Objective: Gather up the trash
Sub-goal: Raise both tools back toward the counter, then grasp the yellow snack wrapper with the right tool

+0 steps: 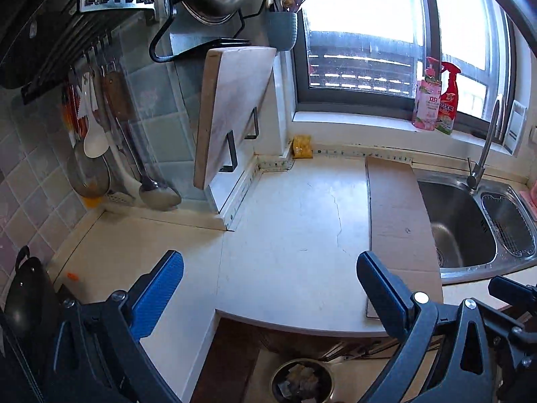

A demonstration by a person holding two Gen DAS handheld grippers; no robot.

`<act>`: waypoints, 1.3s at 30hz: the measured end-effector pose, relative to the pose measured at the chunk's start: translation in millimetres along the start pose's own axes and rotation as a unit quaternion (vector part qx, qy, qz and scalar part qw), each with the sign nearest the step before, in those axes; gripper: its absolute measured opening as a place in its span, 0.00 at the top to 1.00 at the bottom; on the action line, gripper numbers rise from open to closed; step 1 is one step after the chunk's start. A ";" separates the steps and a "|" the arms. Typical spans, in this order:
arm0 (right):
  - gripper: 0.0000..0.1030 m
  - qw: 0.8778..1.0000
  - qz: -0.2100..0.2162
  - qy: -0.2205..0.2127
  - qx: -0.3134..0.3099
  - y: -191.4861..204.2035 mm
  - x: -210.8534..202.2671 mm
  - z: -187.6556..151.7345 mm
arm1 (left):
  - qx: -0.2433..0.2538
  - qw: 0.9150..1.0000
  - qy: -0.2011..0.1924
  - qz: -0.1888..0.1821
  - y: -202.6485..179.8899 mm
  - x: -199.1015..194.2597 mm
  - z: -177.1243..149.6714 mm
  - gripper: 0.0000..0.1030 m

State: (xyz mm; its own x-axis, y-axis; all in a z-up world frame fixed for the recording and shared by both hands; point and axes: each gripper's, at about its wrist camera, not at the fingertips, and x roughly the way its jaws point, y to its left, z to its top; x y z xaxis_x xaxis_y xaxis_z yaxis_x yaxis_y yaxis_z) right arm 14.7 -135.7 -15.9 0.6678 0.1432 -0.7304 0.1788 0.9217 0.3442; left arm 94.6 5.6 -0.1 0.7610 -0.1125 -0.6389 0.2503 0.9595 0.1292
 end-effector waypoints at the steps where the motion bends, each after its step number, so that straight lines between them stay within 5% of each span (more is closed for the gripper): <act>1: 0.23 1.000 -0.001 0.000 -0.002 2.1 -0.7 1.8 | -0.003 1.000 0.002 -0.003 1.5 0.4 3.0 0.01; 13: 0.23 1.000 0.000 0.001 0.012 -2.6 22.1 55.2 | 0.004 0.999 -0.035 0.015 10.7 9.1 29.5 0.01; 20: 0.23 0.999 0.038 0.007 0.012 -26.2 64.8 121.9 | 0.019 0.998 -0.037 0.045 -4.1 47.9 51.4 0.01; 30: 0.23 0.989 0.123 0.063 0.057 -68.3 190.8 247.4 | 0.057 0.992 -0.021 0.114 -42.8 141.8 126.4 0.03; 39: 0.23 0.985 0.115 0.117 0.051 -90.6 348.2 319.0 | 0.070 0.986 0.065 0.133 -69.5 273.8 158.8 0.24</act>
State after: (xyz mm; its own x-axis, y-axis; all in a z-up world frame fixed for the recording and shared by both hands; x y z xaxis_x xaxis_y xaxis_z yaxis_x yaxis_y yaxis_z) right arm 461.5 -284.3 -113.3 0.5158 0.4348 -0.7382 0.1223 0.8154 0.5658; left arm 380.6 -132.9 -63.6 0.7303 0.1811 -0.6587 0.1395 0.9044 0.4033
